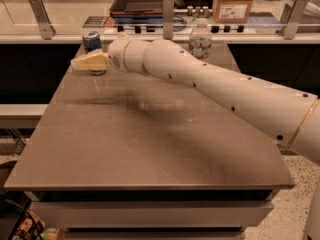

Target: Knock redbull can over

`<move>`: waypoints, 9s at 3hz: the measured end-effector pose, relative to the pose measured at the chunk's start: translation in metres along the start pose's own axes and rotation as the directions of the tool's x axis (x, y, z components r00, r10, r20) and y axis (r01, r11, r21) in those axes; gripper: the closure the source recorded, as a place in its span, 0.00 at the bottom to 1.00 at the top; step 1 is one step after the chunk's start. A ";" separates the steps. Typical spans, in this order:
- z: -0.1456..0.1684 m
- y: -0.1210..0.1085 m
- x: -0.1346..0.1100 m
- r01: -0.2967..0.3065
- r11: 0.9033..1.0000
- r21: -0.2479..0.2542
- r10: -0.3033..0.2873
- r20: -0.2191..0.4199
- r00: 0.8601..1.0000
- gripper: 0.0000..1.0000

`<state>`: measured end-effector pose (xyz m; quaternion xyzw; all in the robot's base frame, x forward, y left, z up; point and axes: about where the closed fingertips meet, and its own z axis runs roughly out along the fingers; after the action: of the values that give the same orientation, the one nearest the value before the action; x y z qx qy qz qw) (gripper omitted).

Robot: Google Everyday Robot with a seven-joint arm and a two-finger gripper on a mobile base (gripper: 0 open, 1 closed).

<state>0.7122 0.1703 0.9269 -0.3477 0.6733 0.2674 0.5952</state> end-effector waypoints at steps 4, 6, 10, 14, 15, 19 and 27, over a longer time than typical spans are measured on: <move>0.062 -0.016 0.018 -0.071 0.997 0.017 0.071 0.042 0.997 0.00; 0.071 -0.017 0.019 -0.077 0.997 0.010 0.077 0.049 0.996 0.41; 0.075 -0.011 0.019 -0.078 0.997 0.001 0.077 0.049 0.996 1.00; 0.029 -0.023 -0.015 0.030 0.999 0.041 -0.019 -0.253 0.967 1.00; 0.016 -0.034 -0.006 0.048 0.997 0.061 -0.024 -0.352 0.936 1.00; 0.016 -0.027 0.021 0.111 0.990 -0.082 -0.137 -0.658 0.740 1.00; 0.078 0.000 0.094 -0.021 0.966 -0.257 -0.173 -0.703 0.690 0.13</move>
Offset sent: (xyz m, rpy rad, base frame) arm 0.0402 0.0279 -0.0109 0.0732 -0.0097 -0.0338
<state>0.7553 0.2169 0.8222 -0.5229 0.7988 0.1658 0.2470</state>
